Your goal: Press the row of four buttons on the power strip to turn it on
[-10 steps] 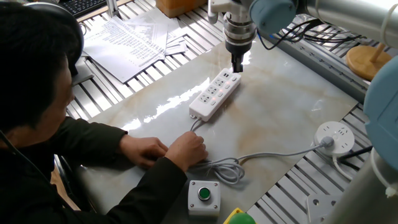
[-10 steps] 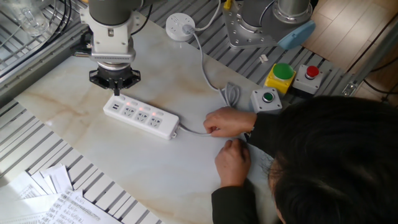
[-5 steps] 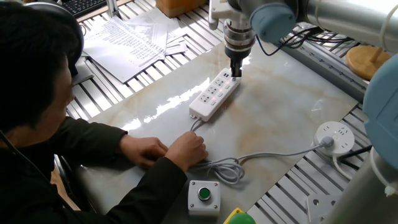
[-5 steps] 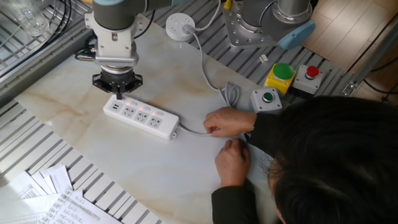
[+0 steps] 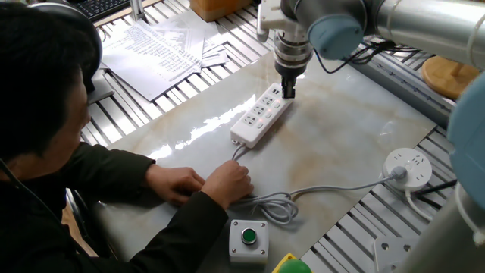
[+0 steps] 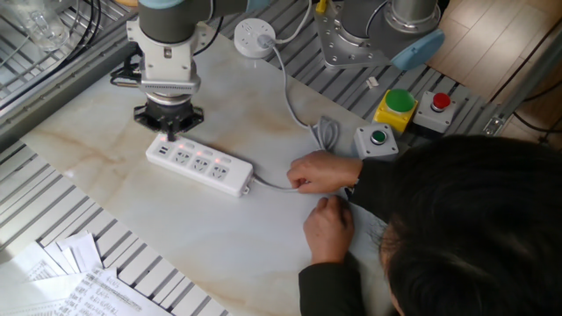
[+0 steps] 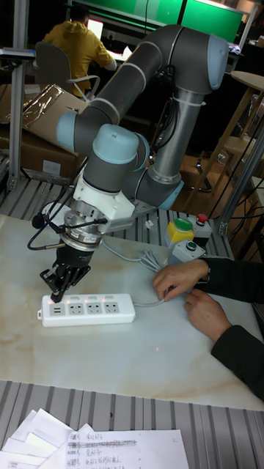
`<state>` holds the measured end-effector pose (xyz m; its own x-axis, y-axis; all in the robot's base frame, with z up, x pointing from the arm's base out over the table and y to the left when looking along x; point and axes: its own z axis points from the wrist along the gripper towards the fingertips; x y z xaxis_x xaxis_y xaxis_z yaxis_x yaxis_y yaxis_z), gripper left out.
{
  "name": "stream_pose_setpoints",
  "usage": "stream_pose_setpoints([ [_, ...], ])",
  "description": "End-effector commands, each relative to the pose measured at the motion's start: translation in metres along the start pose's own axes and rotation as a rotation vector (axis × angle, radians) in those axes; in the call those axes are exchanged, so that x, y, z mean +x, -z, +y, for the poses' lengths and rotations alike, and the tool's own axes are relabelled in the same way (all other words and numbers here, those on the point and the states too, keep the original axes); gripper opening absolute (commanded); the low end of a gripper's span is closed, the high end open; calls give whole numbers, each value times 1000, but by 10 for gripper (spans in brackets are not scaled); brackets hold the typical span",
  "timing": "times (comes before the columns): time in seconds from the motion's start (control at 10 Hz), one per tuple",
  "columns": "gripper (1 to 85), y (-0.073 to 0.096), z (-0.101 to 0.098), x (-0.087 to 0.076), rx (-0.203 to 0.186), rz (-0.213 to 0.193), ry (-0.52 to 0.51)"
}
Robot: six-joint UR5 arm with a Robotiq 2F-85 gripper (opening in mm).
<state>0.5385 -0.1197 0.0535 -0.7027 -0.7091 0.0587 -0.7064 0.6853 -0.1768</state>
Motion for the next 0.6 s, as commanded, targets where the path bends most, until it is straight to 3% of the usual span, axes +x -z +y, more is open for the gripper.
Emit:
stream_pose_setpoints([
  [0.0, 10, 68, 14, 2, -85, 43, -52],
  [0.1, 10, 71, 26, -16, -149, -6, -138],
  [0.2, 10, 71, 27, -35, -166, -41, -211],
  [0.5, 10, 82, 15, -70, -134, -77, -338],
])
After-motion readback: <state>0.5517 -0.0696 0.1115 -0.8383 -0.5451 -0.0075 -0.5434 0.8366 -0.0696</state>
